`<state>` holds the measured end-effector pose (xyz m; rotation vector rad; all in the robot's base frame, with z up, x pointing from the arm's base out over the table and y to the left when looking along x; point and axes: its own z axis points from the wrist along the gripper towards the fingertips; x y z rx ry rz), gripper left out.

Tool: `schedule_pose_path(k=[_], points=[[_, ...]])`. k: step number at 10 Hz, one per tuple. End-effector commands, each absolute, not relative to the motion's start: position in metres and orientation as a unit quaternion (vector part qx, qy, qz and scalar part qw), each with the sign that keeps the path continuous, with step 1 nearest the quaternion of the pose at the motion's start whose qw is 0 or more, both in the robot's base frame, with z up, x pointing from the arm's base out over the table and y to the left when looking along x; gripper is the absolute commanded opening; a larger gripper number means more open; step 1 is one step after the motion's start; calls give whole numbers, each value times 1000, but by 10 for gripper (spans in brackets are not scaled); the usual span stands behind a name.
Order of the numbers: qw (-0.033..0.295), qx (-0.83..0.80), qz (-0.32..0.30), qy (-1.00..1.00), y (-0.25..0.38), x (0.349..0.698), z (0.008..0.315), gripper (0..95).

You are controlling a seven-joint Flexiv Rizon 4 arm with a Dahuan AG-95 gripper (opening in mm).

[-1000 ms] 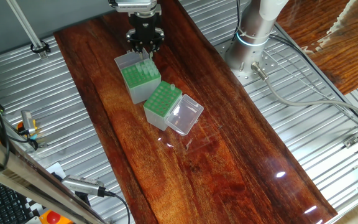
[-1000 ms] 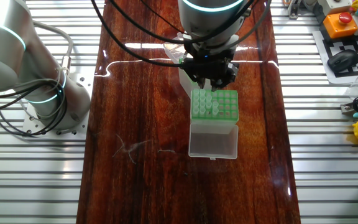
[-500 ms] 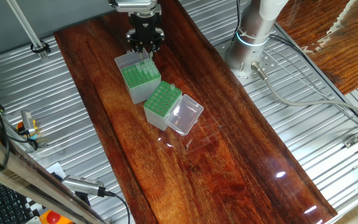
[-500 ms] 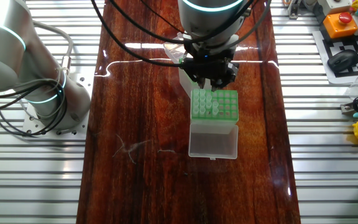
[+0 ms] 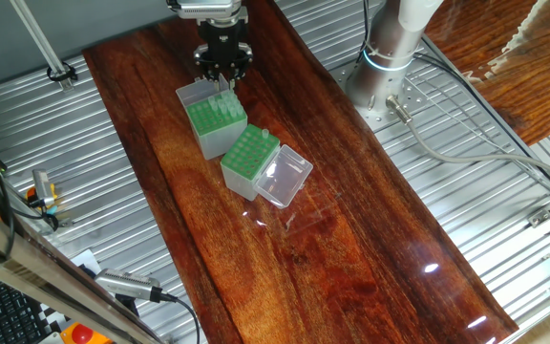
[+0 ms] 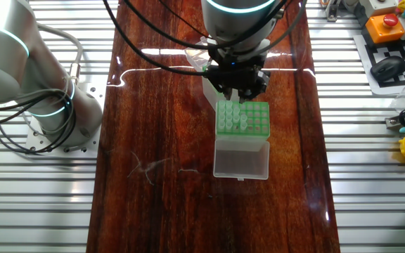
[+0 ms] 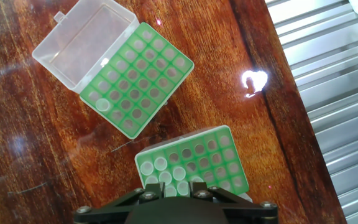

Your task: Transfer all large pipette tips from one holder to another

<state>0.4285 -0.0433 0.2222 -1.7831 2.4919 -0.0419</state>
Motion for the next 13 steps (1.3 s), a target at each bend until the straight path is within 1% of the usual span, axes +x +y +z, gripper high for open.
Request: schedule_pose_path(k=[1,7,8,13], points=[[38,-581,-14,813,-43,428,222,190],[38,-581,-14,813,-43,428,222,190],[-1,-508,-36,861,6,422,255,0],[0,-504,-34,863,5,422,256,0]])
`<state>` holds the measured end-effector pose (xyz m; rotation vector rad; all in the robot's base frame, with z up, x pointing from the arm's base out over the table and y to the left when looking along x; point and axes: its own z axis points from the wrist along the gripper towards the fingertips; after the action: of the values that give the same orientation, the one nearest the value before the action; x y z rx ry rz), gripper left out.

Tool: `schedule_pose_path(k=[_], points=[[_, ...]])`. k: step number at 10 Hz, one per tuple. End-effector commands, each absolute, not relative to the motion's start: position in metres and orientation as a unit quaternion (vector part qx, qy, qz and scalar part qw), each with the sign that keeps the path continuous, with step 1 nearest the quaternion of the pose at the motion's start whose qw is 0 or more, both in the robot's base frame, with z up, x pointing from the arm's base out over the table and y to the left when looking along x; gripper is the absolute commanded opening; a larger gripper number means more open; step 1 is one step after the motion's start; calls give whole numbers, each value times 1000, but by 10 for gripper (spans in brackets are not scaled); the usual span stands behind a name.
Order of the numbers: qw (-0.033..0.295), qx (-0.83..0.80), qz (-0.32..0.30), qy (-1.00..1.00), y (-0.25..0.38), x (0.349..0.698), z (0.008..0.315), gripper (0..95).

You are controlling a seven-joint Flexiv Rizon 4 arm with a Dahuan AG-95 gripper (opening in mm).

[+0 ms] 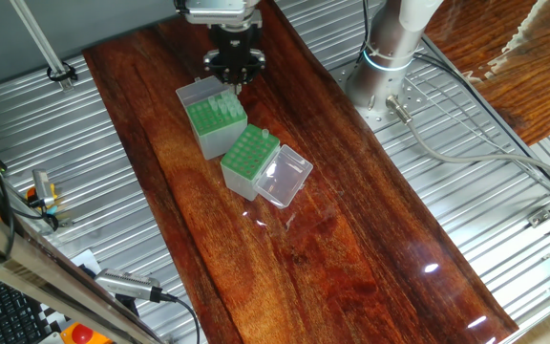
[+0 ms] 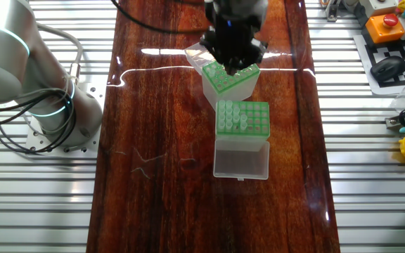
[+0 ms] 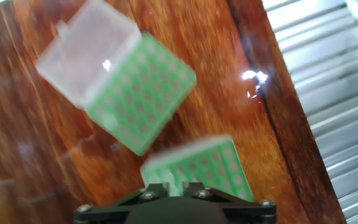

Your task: Transfer all large pipette tips from one holder to another

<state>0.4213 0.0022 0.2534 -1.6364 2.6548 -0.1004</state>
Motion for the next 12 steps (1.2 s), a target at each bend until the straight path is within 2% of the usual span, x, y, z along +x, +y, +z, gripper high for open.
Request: schedule_pose_path(k=[1,11,12], points=[[1,-502,-33,864,5,422,256,0],[-21,-470,-10,882,4,414,260,0],[-27,-448,9,894,4,414,260,190]])
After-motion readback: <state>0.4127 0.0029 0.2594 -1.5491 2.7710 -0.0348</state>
